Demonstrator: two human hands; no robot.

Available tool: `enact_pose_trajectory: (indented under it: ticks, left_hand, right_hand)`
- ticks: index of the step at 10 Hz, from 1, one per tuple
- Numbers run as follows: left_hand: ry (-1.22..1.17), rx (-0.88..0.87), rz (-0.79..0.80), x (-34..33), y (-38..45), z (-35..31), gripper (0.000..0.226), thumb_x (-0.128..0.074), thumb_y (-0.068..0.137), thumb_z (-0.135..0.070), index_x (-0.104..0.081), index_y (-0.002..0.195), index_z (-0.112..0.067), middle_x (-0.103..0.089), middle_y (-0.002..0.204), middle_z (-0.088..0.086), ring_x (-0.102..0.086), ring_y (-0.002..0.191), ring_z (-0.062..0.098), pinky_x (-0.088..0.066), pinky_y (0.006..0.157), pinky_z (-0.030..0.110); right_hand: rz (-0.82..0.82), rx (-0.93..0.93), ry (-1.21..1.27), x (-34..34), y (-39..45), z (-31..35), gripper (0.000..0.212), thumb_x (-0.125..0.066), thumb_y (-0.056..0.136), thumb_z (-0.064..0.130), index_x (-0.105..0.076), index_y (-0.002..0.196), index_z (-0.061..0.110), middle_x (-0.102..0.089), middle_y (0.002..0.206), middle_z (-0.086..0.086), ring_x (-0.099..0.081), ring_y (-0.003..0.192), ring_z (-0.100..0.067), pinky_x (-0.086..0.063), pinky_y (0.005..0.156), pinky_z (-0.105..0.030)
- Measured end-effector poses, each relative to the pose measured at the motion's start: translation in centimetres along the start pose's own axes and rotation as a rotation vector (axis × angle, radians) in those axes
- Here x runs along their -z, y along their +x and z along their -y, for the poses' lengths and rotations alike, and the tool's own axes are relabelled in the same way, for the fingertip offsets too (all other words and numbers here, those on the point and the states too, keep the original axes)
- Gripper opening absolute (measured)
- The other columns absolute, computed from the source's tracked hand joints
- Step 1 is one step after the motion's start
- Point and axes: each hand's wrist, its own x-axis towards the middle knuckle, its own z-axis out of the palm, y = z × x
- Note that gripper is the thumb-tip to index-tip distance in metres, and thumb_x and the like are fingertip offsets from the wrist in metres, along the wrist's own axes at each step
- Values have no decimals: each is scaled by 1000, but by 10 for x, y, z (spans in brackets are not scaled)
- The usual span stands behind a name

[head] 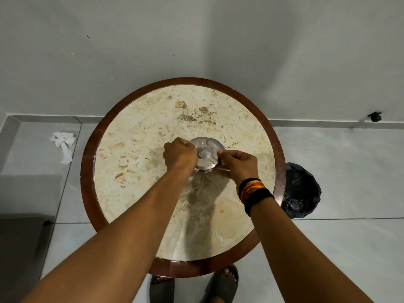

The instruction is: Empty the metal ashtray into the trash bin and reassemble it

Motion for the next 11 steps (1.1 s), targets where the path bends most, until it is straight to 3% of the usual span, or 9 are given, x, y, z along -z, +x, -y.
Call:
enact_pose_trajectory:
  ticks: [2,4,7,9,11]
  left_hand:
    - [4,-153,-90,-22,-7,0,23,-62,101,-19,-81,110,-11,-76,119,15,-67,118,38,-56,101,51]
    - [204,-224,-180,-35,-8,5,27,-59,104,-29,-80,117,-19,-72,123,14,-48,130,36,-37,108,46]
    - [287,-281,-188,-30,-10,14,34,-54,106,-24,-71,135,-15,-59,139,14,-50,133,36,-38,113,46]
    - [101,-211,-112,-27,-2,15,32,-53,106,-19,-74,128,-10,-66,134,18,-65,123,35,-57,101,48]
    - [85,-156,-119,-20,1,21,35,-49,107,-20,-69,127,0,-62,133,27,-62,125,42,-52,100,48]
  right_hand:
    - [-188,56,-171,6,25,-2,13,-80,82,13,-78,84,1,-76,83,-19,-75,73,-33,-63,72,-44]
    - [-309,120,-327,0,35,-8,16,-83,78,28,-80,80,12,-76,77,-5,-74,73,-22,-62,75,-35]
    - [-314,139,-415,-8,35,-18,22,-82,78,33,-80,80,11,-75,76,-3,-71,75,-20,-59,76,-32]
    - [-311,172,-440,-17,32,-14,22,-83,78,31,-78,78,9,-69,69,0,-67,72,-20,-55,74,-28]
    - [-300,164,-454,-16,31,-10,24,-82,79,33,-79,85,10,-71,76,-1,-67,78,-21,-57,82,-34]
